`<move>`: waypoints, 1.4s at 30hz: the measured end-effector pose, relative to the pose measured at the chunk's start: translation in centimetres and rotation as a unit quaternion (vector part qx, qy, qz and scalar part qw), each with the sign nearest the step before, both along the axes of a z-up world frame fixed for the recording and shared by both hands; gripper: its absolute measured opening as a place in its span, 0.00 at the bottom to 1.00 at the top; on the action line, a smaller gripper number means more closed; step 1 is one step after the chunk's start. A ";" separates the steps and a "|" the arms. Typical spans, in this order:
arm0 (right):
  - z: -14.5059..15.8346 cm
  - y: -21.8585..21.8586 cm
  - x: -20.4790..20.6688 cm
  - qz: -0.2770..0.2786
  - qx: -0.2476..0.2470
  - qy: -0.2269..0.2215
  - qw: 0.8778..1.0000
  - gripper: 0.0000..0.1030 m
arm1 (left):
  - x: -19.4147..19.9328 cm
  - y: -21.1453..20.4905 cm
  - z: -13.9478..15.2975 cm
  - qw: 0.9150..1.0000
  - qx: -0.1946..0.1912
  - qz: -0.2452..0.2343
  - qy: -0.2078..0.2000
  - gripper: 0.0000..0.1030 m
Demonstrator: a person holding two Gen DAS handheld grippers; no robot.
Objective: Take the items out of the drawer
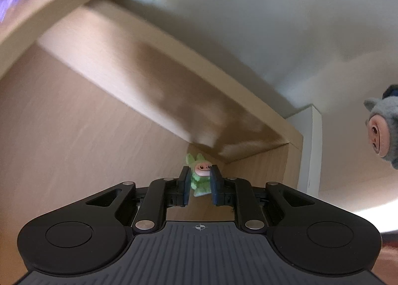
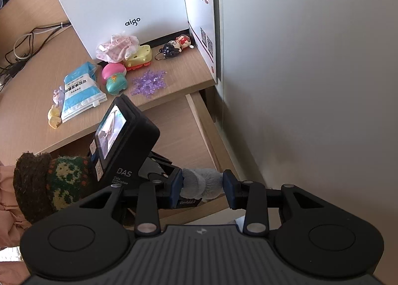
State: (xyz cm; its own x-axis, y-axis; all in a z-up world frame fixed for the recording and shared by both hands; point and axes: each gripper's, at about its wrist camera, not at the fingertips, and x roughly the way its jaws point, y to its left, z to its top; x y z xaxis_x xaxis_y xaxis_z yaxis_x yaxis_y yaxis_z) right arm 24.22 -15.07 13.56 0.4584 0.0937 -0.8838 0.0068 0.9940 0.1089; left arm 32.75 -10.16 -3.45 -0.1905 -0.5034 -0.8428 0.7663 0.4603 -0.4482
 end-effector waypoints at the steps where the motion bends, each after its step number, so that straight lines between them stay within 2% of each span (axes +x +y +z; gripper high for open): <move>1: 0.0 0.0 0.2 0.002 0.001 0.000 1.000 0.34 | 0.2 0.2 -0.3 1.000 0.000 0.010 0.016 0.20; 5: 0.0 0.4 0.8 0.016 0.005 -0.001 1.000 0.34 | 0.5 1.3 -0.8 0.998 -0.001 0.034 0.044 0.21; 8: 0.1 0.7 1.2 0.028 0.006 -0.002 1.000 0.34 | 0.5 2.4 -0.6 0.998 0.003 0.050 0.045 0.09; 12: 0.3 0.9 1.9 0.043 0.007 -0.004 0.999 0.34 | 0.3 5.5 0.1 0.996 0.021 0.082 0.018 0.09; 17: 0.1 1.5 3.1 0.059 0.017 -0.006 0.998 0.34 | -0.9 10.0 1.6 0.991 0.069 0.099 -0.061 0.09; 19: -0.4 1.8 3.6 0.066 0.023 -0.003 0.998 0.34 | -1.0 11.2 1.8 0.990 0.073 0.107 -0.060 0.09; 22: -1.0 2.4 4.3 0.076 0.028 0.000 0.997 0.34 | -0.3 11.7 2.0 0.989 0.059 0.127 -0.038 0.09; 24: -1.6 2.6 4.7 0.082 0.040 0.017 0.996 0.34 | 0.1 12.0 2.3 0.987 0.058 0.147 -0.040 0.10; 25: -2.0 2.7 4.8 0.084 0.041 0.023 0.995 0.34 | 1.6 12.3 2.1 0.985 0.057 0.157 -0.041 0.10; 27: -2.8 3.5 4.6 0.100 0.031 0.030 0.994 0.35 | 1.4 13.1 2.0 0.980 0.050 0.189 -0.032 0.10; 29: -4.1 4.2 4.6 0.108 0.025 0.044 0.993 0.42 | 1.3 15.1 2.2 0.973 0.040 0.226 -0.017 0.10; 33: -7.1 6.5 5.7 0.125 0.021 0.069 0.990 0.43 | -0.1 18.4 4.0 0.956 0.008 0.293 -0.005 0.10; 34: -7.8 7.4 6.2 0.132 0.023 0.072 0.988 0.43 | -0.9 19.5 5.3 0.954 0.005 0.301 -0.009 0.10; 35: -8.2 8.3 6.7 0.139 0.026 0.072 0.987 0.45 | -1.3 20.5 6.0 0.951 0.004 0.309 -0.014 0.11; 37: -9.1 10.7 7.4 0.168 0.028 0.064 0.983 0.57 | -1.8 22.8 7.1 0.945 0.000 0.326 -0.019 0.11; 38: -9.4 11.9 7.5 0.187 0.023 0.055 0.981 0.63 | -2.1 23.8 7.3 0.941 -0.003 0.337 -0.020 0.11; 39: -9.9 13.0 7.5 0.201 0.016 0.050 0.978 0.63 | -2.5 24.7 7.4 0.936 -0.005 0.352 -0.021 0.12; 42: -11.9 15.2 7.4 0.225 0.005 0.071 0.972 0.63 | -3.3 26.3 7.2 0.920 -0.007 0.391 -0.018 0.12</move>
State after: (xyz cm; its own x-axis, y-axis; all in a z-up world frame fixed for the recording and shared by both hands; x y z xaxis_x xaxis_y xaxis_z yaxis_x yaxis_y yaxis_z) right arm 31.64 0.17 1.68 0.2425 0.2656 -0.9331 -0.4123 0.8988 0.1487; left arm 29.45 16.15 3.74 0.2615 -0.4854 -0.8343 0.2178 0.8717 -0.4389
